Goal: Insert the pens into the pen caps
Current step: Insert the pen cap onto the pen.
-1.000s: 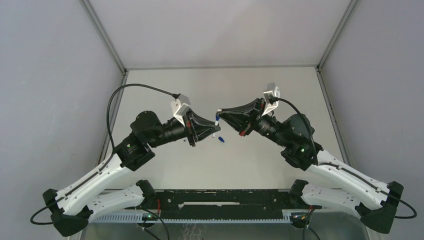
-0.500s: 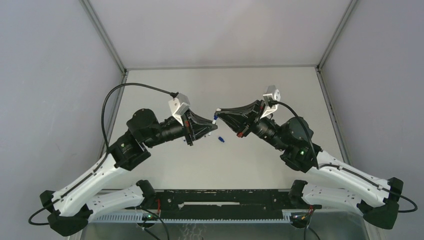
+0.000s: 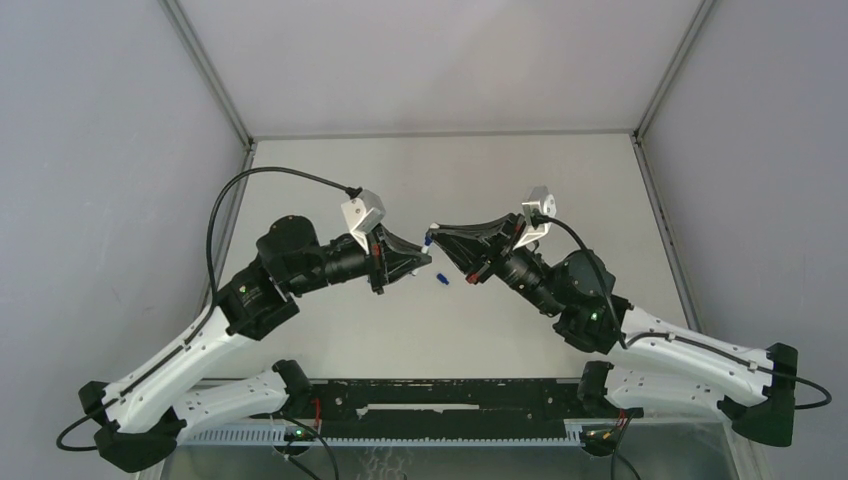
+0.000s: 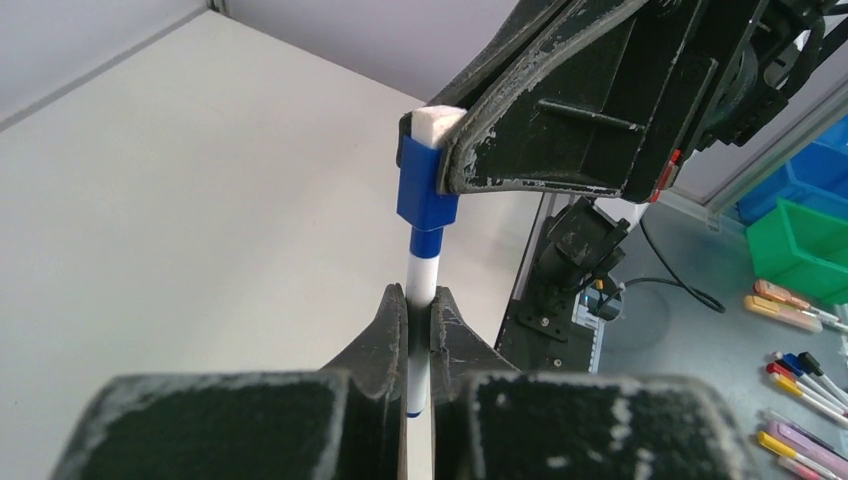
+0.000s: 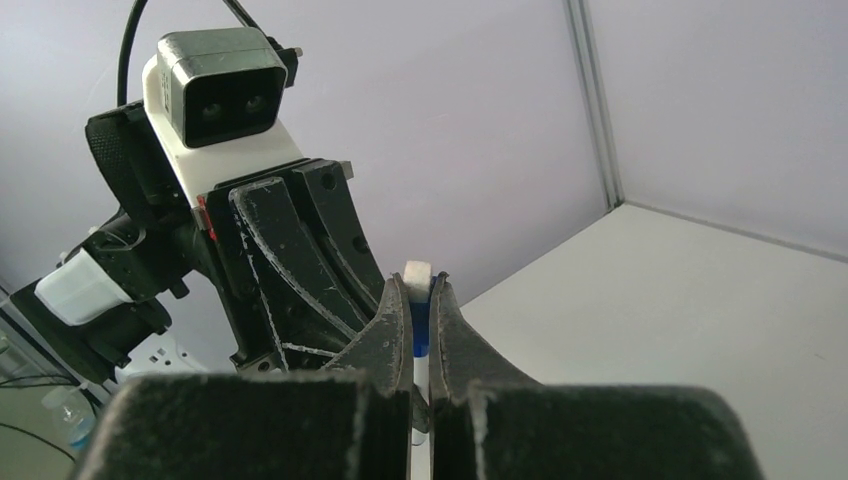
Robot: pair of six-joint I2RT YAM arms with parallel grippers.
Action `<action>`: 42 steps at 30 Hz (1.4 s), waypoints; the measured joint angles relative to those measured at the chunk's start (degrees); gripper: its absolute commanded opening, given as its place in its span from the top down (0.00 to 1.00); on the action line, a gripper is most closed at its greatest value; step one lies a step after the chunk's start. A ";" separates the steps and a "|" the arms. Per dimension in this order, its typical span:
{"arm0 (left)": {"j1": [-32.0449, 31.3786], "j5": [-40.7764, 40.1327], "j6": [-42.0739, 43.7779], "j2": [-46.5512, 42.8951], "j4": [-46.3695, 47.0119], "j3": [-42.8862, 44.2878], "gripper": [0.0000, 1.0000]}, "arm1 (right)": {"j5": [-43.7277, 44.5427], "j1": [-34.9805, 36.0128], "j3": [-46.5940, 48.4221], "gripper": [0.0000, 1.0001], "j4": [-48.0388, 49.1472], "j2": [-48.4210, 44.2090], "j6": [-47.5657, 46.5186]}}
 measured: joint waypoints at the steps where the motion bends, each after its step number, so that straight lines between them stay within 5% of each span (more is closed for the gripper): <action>1: 0.07 -0.02 0.00 0.00 -0.35 0.00 1.00 | 0.70 0.35 -0.57 1.00 0.57 0.02 0.00; 13: 2.29 -0.33 -0.26 -0.72 -8.13 0.00 1.00 | 7.37 4.17 -7.91 1.00 11.54 3.63 0.68; 24: 4.79 -0.17 -1.40 -1.92 -26.86 -0.02 1.00 | 9.20 8.33 -12.72 1.00 15.72 9.55 3.56; 27: 4.79 0.92 -1.68 -1.92 -22.51 -0.02 1.00 | 9.01 7.30 -11.26 0.99 13.38 7.28 3.56; 36: 6.19 2.89 -2.67 -1.60 2.34 -0.31 1.00 | -0.02 -1.29 5.55 0.74 1.70 5.92 -1.18; 42: 8.26 -1.33 -4.17 -2.47 15.17 -0.70 1.00 | -7.87 -3.06 8.37 0.56 -7.52 6.51 -4.11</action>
